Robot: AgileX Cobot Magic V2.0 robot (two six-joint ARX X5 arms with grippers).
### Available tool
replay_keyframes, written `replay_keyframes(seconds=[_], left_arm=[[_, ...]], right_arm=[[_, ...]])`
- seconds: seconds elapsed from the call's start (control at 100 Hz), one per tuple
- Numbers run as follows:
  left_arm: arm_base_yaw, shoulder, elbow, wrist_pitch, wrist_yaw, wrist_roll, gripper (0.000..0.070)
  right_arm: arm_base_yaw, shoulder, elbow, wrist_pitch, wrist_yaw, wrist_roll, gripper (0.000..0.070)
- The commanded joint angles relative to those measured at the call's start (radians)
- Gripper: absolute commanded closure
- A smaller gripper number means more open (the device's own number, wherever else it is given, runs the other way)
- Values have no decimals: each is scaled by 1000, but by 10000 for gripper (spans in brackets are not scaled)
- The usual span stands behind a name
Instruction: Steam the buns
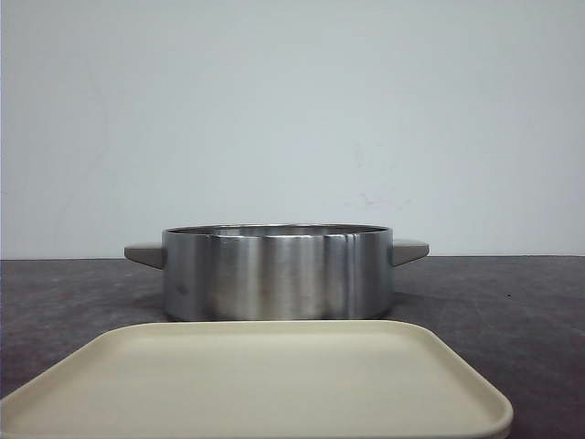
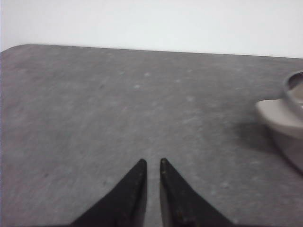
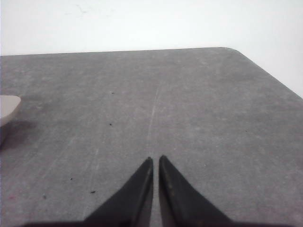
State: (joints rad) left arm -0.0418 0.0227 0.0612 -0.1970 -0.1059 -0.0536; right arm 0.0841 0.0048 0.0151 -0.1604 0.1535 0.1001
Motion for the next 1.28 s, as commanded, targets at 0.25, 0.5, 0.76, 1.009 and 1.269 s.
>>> replay_keyframes(seconds=[0.25, 0.5, 0.76, 1.009, 1.269], left_arm=[[15, -20, -48, 55, 10, -4, 700], [37, -18, -48, 8, 13, 67, 700], [51, -13, -47, 11, 13, 42, 700], [51, -13, -47, 11, 13, 42, 700], [51, -13, -47, 11, 13, 42, 700]], right_arm=[[2, -1, -3, 2, 3, -11, 687], [2, -1, -3, 2, 3, -10, 687], [2, -1, -3, 2, 3, -11, 687], [2, -1, -3, 2, 3, -11, 687], [2, -1, -3, 2, 3, -11, 687]])
